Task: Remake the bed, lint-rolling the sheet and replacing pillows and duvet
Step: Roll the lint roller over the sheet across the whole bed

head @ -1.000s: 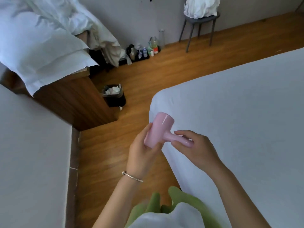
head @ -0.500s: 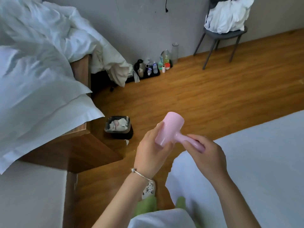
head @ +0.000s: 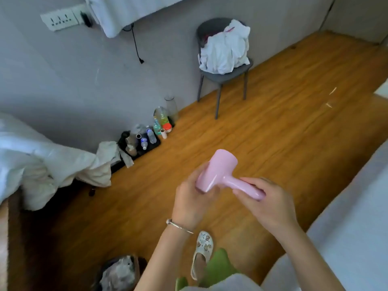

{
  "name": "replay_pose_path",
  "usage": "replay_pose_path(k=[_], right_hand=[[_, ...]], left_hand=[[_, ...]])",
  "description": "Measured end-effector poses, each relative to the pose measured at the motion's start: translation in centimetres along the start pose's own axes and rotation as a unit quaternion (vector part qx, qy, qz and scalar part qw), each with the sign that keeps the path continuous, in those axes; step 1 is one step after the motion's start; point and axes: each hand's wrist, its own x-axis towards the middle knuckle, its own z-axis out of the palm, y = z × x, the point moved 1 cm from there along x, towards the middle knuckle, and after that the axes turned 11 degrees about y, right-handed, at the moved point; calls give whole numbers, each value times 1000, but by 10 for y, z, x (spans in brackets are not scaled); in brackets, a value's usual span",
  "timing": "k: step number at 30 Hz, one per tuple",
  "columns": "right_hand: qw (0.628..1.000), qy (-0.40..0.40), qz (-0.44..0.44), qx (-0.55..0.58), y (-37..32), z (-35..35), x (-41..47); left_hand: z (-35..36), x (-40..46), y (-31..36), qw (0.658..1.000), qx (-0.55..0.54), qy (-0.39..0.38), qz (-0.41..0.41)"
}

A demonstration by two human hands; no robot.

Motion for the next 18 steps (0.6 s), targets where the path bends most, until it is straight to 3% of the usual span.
replay_pose_path(k=[9, 14, 18], right_hand=[[988, 149, 36, 18, 46, -7, 266], [973, 215, 83, 15, 124, -45, 426], [948, 293, 123, -10, 180, -115, 546]], left_hand=[[148, 262, 90, 989, -95, -93, 70], [289, 406, 157, 969, -120, -185, 114], [425, 504, 249, 930, -144, -308, 140]])
